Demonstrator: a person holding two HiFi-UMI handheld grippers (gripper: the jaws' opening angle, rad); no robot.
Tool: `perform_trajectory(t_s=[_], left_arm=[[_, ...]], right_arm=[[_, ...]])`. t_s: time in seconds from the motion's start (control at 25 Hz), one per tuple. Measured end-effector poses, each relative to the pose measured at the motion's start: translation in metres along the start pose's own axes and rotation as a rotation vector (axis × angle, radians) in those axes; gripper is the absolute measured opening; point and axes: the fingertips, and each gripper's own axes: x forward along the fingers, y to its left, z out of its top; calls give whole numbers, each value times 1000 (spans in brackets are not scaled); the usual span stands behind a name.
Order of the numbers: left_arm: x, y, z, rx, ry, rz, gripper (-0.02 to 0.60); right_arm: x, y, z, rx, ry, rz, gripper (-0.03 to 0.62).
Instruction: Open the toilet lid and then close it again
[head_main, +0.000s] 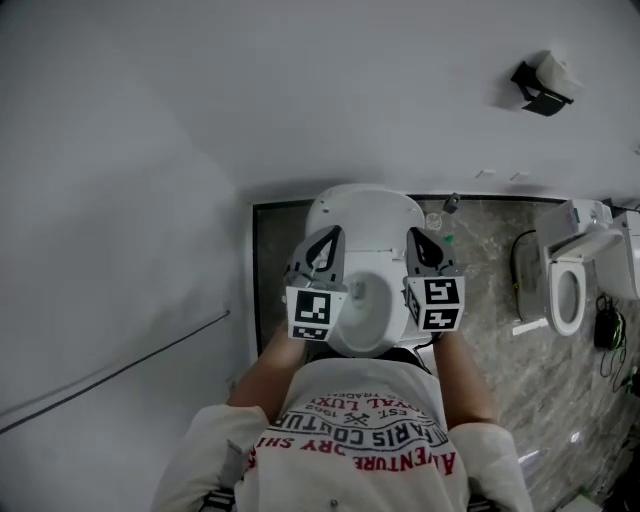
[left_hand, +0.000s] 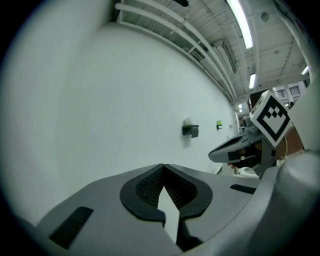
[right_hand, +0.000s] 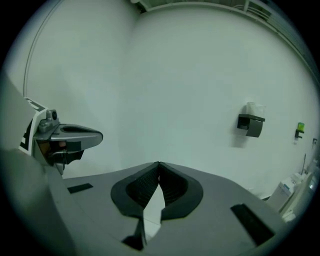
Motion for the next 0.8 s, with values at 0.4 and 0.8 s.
perform_trajectory(t_s=[0.4, 0.8], left_arm=[[-60, -26, 31, -127, -27, 69, 6], [-96, -66, 62, -117, -33, 92, 6]], right_arm=[[-84, 21, 13, 42, -86, 10, 15], [-134, 23, 23, 11, -128, 50, 15]])
